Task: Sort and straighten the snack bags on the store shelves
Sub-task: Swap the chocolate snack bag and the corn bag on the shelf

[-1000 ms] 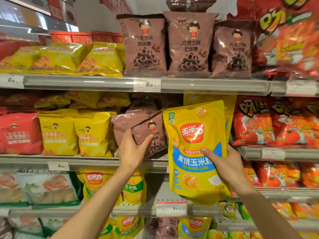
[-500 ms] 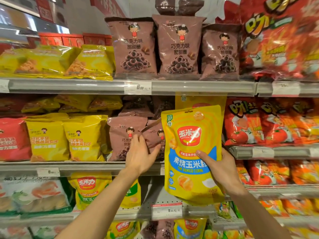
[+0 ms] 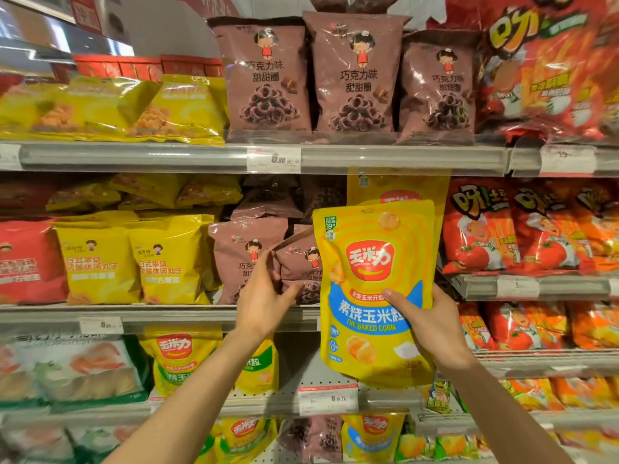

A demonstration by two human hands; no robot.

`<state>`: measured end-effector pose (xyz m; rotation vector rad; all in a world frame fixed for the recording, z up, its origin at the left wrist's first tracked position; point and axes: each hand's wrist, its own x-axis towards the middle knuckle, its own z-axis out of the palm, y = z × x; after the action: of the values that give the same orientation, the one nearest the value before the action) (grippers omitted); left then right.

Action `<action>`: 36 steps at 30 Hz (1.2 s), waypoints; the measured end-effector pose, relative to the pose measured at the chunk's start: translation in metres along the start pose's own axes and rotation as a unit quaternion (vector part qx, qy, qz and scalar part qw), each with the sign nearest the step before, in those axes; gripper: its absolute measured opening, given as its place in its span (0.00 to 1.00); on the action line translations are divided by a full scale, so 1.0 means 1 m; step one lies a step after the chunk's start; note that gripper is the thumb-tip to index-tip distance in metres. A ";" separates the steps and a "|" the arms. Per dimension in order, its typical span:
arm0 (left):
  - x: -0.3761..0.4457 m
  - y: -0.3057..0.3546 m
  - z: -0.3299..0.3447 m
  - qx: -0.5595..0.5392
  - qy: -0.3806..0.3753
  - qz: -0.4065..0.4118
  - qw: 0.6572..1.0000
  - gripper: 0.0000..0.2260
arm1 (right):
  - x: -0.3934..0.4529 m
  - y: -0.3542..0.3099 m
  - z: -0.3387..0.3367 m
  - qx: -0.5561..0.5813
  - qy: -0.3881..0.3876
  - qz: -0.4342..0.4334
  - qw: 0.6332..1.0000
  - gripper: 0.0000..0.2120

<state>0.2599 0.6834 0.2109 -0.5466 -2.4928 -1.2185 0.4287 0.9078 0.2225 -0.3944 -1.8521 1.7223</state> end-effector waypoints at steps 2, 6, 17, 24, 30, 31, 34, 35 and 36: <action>-0.008 -0.007 -0.004 -0.025 0.028 -0.012 0.999 0.32 | -0.002 0.002 -0.002 -0.001 0.001 -0.001 1.000 0.26; -0.034 -0.002 0.000 -0.099 0.016 -0.007 0.995 0.11 | -0.004 0.004 -0.004 0.002 -0.009 -0.003 1.000 0.22; -0.068 0.034 0.016 -0.287 -0.205 -0.043 0.935 0.22 | -0.015 0.020 -0.007 0.007 -0.036 0.019 0.999 0.21; -0.123 0.004 0.020 -0.292 -0.190 -0.088 0.933 0.23 | -0.045 0.061 -0.012 -0.079 -0.080 0.058 0.992 0.28; -0.177 -0.040 0.020 -0.266 -0.196 -0.161 0.930 0.28 | -0.082 0.114 0.013 -0.034 -0.127 0.135 0.982 0.23; -0.185 -0.048 0.020 -0.259 -0.198 -0.171 0.930 0.27 | -0.087 0.124 0.018 -0.035 -0.138 0.147 0.979 0.24; -0.206 -0.070 0.026 -0.246 -0.201 -0.210 0.925 0.18 | -0.102 0.153 0.028 -0.044 -0.161 0.183 0.969 0.25; -0.212 -0.077 0.029 -0.245 -0.203 -0.221 0.922 0.16 | -0.105 0.163 0.031 -0.040 -0.170 0.190 0.966 0.25; -0.216 -0.083 0.032 -0.246 -0.207 -0.230 0.918 0.16 | -0.108 0.169 0.033 -0.038 -0.178 0.197 0.963 0.23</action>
<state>0.4077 0.6193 0.0416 -0.3621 -2.7504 -2.1459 0.4668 0.8405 0.0343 -0.5419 -2.2138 2.1014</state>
